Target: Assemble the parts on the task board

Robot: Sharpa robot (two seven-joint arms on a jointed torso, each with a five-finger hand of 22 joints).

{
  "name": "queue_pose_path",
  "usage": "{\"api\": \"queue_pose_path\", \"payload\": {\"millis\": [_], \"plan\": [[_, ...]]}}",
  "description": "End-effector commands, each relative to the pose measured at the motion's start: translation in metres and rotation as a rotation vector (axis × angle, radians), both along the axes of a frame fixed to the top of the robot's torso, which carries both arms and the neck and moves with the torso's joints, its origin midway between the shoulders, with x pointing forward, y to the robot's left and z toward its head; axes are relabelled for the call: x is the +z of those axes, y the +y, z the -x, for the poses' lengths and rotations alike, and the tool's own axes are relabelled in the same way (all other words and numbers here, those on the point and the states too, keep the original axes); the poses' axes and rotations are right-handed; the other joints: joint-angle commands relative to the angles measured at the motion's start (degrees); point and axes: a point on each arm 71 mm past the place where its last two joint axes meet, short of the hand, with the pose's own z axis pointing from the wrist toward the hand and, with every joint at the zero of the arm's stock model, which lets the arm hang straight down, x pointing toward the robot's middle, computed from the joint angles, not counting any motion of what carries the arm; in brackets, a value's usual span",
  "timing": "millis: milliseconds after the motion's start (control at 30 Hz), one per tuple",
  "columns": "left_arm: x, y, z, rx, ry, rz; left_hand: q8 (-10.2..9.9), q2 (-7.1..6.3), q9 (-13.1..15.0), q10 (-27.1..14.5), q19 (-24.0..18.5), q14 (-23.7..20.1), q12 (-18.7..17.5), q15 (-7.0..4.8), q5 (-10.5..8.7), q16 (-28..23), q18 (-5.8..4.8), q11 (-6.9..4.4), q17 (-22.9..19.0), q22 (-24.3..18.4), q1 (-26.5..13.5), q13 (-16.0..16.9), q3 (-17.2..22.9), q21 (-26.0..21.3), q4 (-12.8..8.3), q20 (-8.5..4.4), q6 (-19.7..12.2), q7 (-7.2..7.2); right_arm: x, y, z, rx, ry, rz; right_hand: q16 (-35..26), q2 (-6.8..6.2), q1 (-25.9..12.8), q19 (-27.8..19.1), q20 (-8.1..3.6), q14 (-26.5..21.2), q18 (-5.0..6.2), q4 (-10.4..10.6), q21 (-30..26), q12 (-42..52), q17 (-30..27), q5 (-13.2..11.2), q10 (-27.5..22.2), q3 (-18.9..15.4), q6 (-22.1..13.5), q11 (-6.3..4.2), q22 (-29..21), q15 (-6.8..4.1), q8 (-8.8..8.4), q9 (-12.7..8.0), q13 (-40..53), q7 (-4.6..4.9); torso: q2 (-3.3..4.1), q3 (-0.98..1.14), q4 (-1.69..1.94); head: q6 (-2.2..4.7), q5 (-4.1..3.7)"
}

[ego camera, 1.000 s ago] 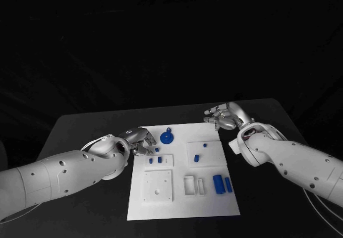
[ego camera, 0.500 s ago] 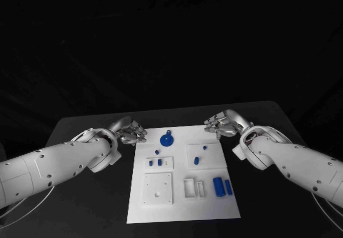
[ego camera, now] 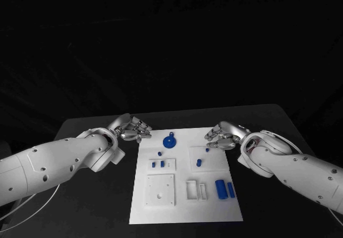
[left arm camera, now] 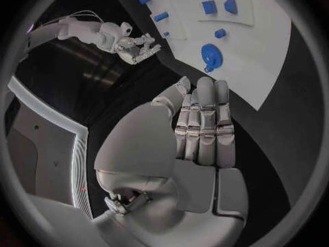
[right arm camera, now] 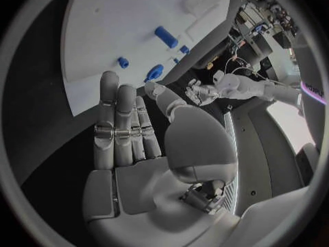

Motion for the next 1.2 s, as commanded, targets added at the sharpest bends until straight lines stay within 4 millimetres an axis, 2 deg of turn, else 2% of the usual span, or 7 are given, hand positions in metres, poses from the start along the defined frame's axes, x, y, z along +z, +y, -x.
{"api": "queue_pose_path", "payload": {"millis": [33,200,300,333,733,933,1200], "plan": [[0.003,-0.003,0.001,0.001,0.016,0.122,-0.14,0.81,0.01,0.06,-0.05,0.37,0.19,-0.08,0.26,-0.78,-0.65,0.00,0.35,0.82,-0.14,0.00,-0.66,-0.71,-0.17,-0.10,0.32,0.20,-0.006,0.006,0.004,0.012,-0.029,0.176,0.38,-1.19,0.12,1.78,-0.02,0.41,0.52,0.17,0.36,-0.30,-0.15,-1.65,-0.55,1.13,-0.50,0.12,0.21,0.11,-0.02,-0.09,-0.05,0.38,-0.13,0.02,-0.01,-0.09,0.14],[0.004,-0.004,0.002,0.006,0.024,0.173,-0.12,0.90,0.01,-0.16,0.06,0.48,0.20,-0.04,0.25,-1.13,-0.62,0.07,0.47,0.76,-0.26,0.00,-0.76,-1.04,-0.25,-0.05,0.24,0.23,-0.013,0.011,0.008,0.015,-0.042,0.243,0.50,-2.73,0.35,1.68,0.13,0.37,0.58,1.02,0.46,-0.28,-0.39,-3.15,-1.16,2.46,-1.15,0.32,0.37,0.25,0.01,-0.09,-0.04,0.57,-0.05,-0.14,-0.05,-0.16,0.14],[0.004,-0.005,0.003,0.004,0.025,0.189,-0.11,1.05,0.02,-0.18,0.33,0.64,0.20,-0.04,0.24,-1.54,-0.63,0.07,0.82,0.76,-0.43,0.00,-0.91,-1.66,-0.40,-0.03,0.22,0.22,-0.017,0.013,0.009,0.014,-0.052,0.267,0.34,-3.84,0.83,1.41,0.22,0.05,0.67,1.74,0.24,-0.29,-0.70,-5.67,-1.64,3.27,-1.72,0.45,0.23,0.36,-0.03,-0.11,-0.04,0.73,0.01,-0.16,0.02,-0.20,0.17],[0.005,-0.005,0.003,0.004,0.025,0.192,-0.11,1.05,0.02,-0.18,0.33,0.64,0.20,-0.04,0.24,-1.54,-0.63,0.07,0.82,0.76,-0.43,0.00,-0.91,-1.66,-0.40,-0.03,0.22,0.22,-0.018,0.013,0.010,0.014,-0.054,0.274,0.51,-5.06,1.09,1.60,0.33,0.14,0.84,3.28,0.13,-0.29,-1.06,-5.74,-1.57,5.01,-1.65,0.43,0.02,0.36,-0.04,-0.10,-0.04,0.70,0.02,-0.12,0.04,-0.23,0.18],[0.005,-0.008,0.004,-0.005,0.026,0.205,-0.10,1.13,0.05,-0.19,0.57,0.73,0.21,-0.05,0.36,-1.71,-0.62,0.06,1.09,0.84,-0.43,0.00,-0.96,-2.02,-0.56,-0.04,0.30,0.20,-0.027,0.020,0.012,0.010,-0.072,0.316,1.04,-5.92,1.31,1.76,0.05,0.20,0.63,4.77,0.60,-0.30,-1.23,-7.77,-0.65,9.12,-0.94,0.19,0.42,0.15,-0.03,-0.09,-0.05,0.50,-0.02,-0.06,-0.06,-0.41,0.32],[0.005,-0.009,0.004,-0.014,0.028,0.208,-0.09,1.21,0.07,-0.15,0.62,0.75,0.21,-0.06,0.44,-1.73,-0.62,0.04,1.15,0.90,-0.47,0.00,-0.98,-2.05,-0.56,-0.05,0.41,0.17,-0.030,0.024,0.013,0.013,-0.073,0.319,1.20,-5.69,1.08,1.78,-0.13,0.33,0.46,5.25,0.88,-0.29,-1.13,-8.69,0.40,11.25,0.00,-0.11,0.78,-0.05,0.02,-0.04,-0.05,0.24,-0.01,-0.04,-0.06,-0.51,0.23],[0.005,-0.010,0.005,-0.017,0.030,0.208,-0.11,1.28,0.07,-0.17,0.64,0.77,0.20,-0.05,0.42,-1.76,-0.64,0.04,1.22,0.90,-0.61,0.00,-1.03,-2.14,-0.51,-0.04,0.40,0.17,-0.034,0.027,0.013,0.009,-0.078,0.327,1.49,-4.76,1.02,1.82,-0.72,0.83,-0.09,5.79,1.67,-0.32,-0.84,-12.09,3.22,16.20,2.63,-0.98,1.86,-0.62,0.02,0.00,-0.05,-0.45,-0.03,-0.04,-0.01,-0.70,0.06]]}}
